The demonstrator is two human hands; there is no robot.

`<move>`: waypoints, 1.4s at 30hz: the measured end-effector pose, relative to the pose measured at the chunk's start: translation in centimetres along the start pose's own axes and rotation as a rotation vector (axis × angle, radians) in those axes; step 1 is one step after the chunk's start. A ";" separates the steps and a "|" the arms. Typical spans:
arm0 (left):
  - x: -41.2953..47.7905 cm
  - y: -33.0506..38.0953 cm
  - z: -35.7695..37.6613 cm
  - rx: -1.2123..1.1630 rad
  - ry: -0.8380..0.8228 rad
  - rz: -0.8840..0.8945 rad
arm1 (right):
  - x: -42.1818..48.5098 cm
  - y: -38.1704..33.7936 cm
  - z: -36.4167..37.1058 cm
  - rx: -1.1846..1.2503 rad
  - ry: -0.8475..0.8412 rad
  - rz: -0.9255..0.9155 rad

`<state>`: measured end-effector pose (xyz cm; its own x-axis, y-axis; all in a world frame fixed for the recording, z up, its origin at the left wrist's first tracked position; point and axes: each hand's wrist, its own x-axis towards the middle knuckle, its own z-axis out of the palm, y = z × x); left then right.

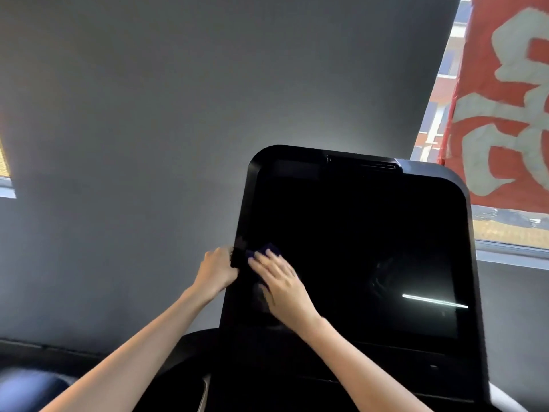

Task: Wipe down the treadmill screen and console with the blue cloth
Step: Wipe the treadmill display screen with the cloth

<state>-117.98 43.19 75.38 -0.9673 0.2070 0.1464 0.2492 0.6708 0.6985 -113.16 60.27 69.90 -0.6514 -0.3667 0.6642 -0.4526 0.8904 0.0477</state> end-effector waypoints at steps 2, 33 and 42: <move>-0.3 -0.2 -0.2 -0.018 -0.014 -0.015 | -3.9 -0.1 -0.2 -0.062 -0.137 -0.155; -2.5 -0.7 -1.9 -0.027 -0.016 -0.184 | 14.0 0.7 -2.3 0.084 0.030 0.139; -2.4 -3.2 -2.7 0.029 0.019 -0.227 | 0.2 -5.8 2.6 0.069 -0.207 -0.215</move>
<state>-116.54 38.63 74.64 -0.9994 0.0349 0.0012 0.0259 0.7192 0.6943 -112.26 54.34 67.78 -0.6432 -0.5986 0.4774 -0.6293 0.7685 0.1157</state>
